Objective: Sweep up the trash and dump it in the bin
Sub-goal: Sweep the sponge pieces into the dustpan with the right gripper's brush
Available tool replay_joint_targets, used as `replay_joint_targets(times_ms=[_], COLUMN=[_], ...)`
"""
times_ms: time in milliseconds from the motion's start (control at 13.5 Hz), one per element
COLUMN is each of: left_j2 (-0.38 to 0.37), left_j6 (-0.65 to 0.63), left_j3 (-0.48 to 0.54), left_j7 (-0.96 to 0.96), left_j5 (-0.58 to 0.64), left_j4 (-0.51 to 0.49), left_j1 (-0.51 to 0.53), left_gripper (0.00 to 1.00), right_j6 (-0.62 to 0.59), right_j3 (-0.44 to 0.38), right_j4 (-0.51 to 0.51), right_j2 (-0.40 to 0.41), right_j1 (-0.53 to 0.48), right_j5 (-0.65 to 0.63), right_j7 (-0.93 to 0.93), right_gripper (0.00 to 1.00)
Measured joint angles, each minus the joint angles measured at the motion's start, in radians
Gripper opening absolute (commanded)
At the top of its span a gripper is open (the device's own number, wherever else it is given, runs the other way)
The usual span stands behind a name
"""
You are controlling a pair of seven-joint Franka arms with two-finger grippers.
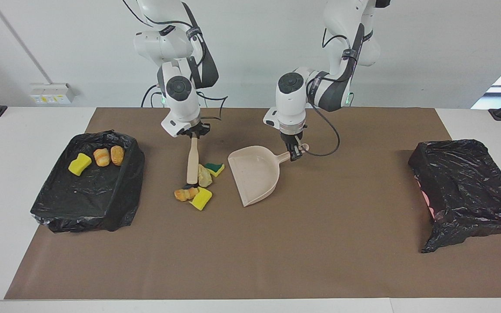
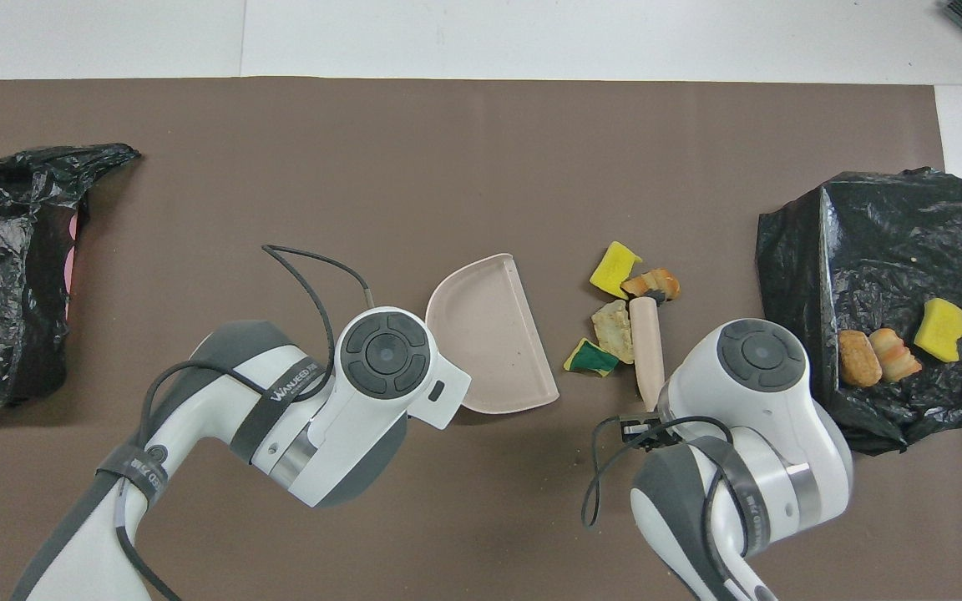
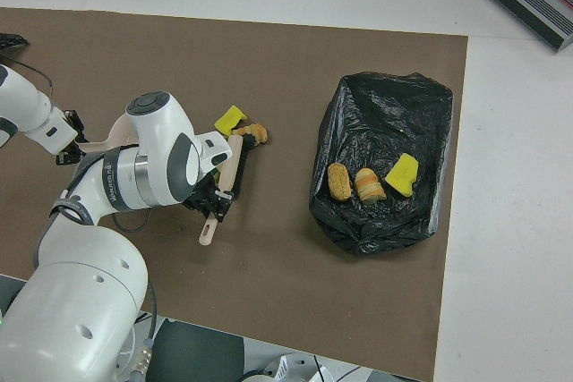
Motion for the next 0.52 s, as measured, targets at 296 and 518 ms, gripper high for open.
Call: replay_joint_targets(times_ms=[296, 518], left_j2=[-0.015, -0.016], left_j6=[0.005, 0.008], left_j3=[0.001, 0.005], left_j7=[0.0, 0.001], left_j5=[0.0, 0.0], left_j4=[-0.024, -0.028], left_j1=[-0.003, -0.002], left_gripper=[0.0, 0.0], right_j6=[0.026, 0.026], right_j3=[0.003, 0.003], right_j4=[0.015, 0.031], right_j2=[0.01, 0.011], right_j1=[0.115, 0.141], right_j5=[0.183, 0.348], right_j7=[0.022, 0.044], right_gripper=[0.0, 0.0])
